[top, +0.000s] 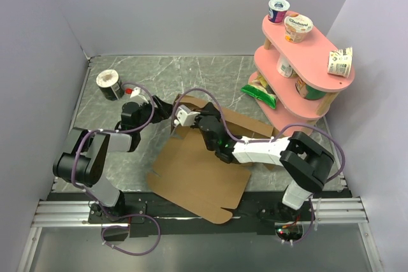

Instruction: Fold the paper box

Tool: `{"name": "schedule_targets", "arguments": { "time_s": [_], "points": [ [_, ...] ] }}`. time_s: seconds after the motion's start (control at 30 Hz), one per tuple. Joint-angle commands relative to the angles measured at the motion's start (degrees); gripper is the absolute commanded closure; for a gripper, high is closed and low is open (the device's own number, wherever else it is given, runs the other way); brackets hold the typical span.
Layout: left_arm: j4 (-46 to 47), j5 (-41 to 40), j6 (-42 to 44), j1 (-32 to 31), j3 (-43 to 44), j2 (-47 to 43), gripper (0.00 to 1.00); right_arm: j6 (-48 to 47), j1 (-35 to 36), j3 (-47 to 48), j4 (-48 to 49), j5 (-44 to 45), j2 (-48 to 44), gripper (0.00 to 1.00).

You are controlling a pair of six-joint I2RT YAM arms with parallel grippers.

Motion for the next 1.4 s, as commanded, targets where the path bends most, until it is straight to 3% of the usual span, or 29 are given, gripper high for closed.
{"name": "schedule_targets", "arguments": {
  "time_s": [0.0,0.13,0.2,0.43,0.6,0.73,0.83,1.0,1.13,1.23,1.37],
  "points": [
    [-3.94,11.91,4.07,-1.25,4.51,-0.17,0.19,6.75,-0.02,-2.01,4.68,-9.07,-3.61,1.0],
    [5.08,19.63,-0.64,-1.16,3.91,3.52,0.21,6.5,-0.73,-3.68,7.21,-10.49,-3.89,1.0],
    [6.16,19.57,-1.1,-1.16,3.83,3.45,0.2,6.58,-1.16,-3.42,6.88,-10.04,-3.54,1.0],
    [-4.38,8.32,6.97,-0.1,8.03,-9.02,0.12,7.28,-1.25,-5.0,8.37,-10.31,-4.85,1.0],
    [-3.87,7.0,9.62,-0.1,11.82,-10.71,0.09,8.95,-1.34,-4.83,5.31,-12.06,-6.34,1.0],
    [-6.58,12.62,10.76,-0.19,15.07,-7.11,0.14,9.91,-1.52,-4.04,3.11,-12.77,-6.7,1.0],
    [-1.24,10.71,9.35,0.07,9.73,-9.2,0.1,9.92,-1.95,-3.69,3.19,-13.12,-6.79,1.0],
    [-2.55,7.96,10.33,2.88,4.01,-13.42,0.01,8.87,-2.39,-2.81,2.57,-13.82,-7.05,1.0],
    [0.44,12.26,7.86,7.18,0.31,-16.76,0.01,7.9,-2.66,-2.37,1.87,-14.35,-7.4,1.0],
    [-3.16,16.92,9.7,7.02,1.1,-16.6,0.01,7.81,-2.75,-2.02,1.52,-14.96,-7.49,1.0],
    [-0.43,19.91,9.44,6.75,-1.88,-16.59,0.06,7.72,-3.01,-1.23,0.9,-15.23,-7.23,1.0]
  ]
}}
